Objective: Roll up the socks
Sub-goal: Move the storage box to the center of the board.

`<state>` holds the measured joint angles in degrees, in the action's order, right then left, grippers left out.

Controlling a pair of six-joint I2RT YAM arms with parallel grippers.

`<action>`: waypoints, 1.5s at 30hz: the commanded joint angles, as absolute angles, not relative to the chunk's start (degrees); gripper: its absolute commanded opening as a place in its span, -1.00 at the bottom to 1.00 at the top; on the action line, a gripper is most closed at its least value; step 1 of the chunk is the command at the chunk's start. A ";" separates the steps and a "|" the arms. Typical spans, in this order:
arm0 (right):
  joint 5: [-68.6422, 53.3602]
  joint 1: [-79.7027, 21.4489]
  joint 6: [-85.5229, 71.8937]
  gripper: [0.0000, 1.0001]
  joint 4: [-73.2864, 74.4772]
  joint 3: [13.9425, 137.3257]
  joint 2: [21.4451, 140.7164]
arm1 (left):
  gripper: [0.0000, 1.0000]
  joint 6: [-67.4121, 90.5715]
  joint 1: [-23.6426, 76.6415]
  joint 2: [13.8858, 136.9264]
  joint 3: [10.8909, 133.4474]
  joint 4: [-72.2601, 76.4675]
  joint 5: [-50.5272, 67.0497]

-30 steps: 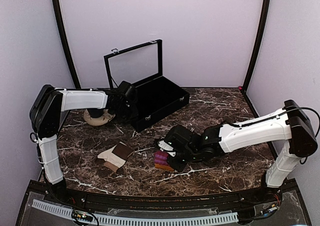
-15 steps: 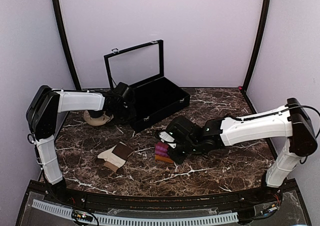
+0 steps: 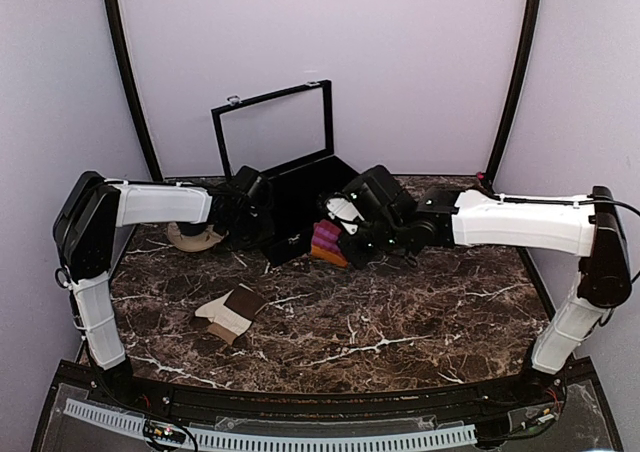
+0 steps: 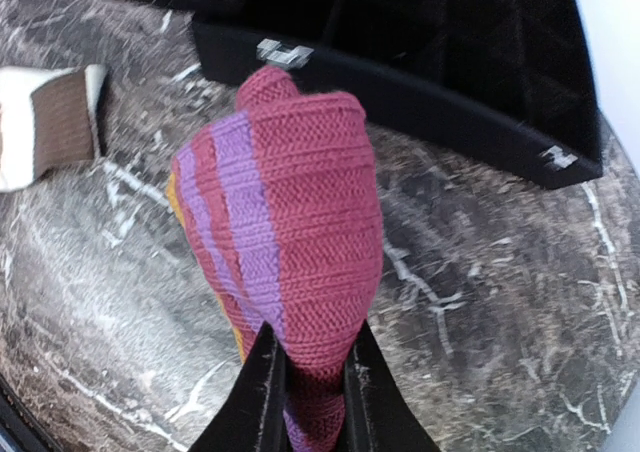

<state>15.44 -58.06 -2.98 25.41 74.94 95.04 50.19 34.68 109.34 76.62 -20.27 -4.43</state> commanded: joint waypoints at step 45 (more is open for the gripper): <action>22.37 -53.58 16.30 -1.00 17.98 81.75 112.19 | -0.91 44.74 44.99 100.59 68.88 -22.92 9.04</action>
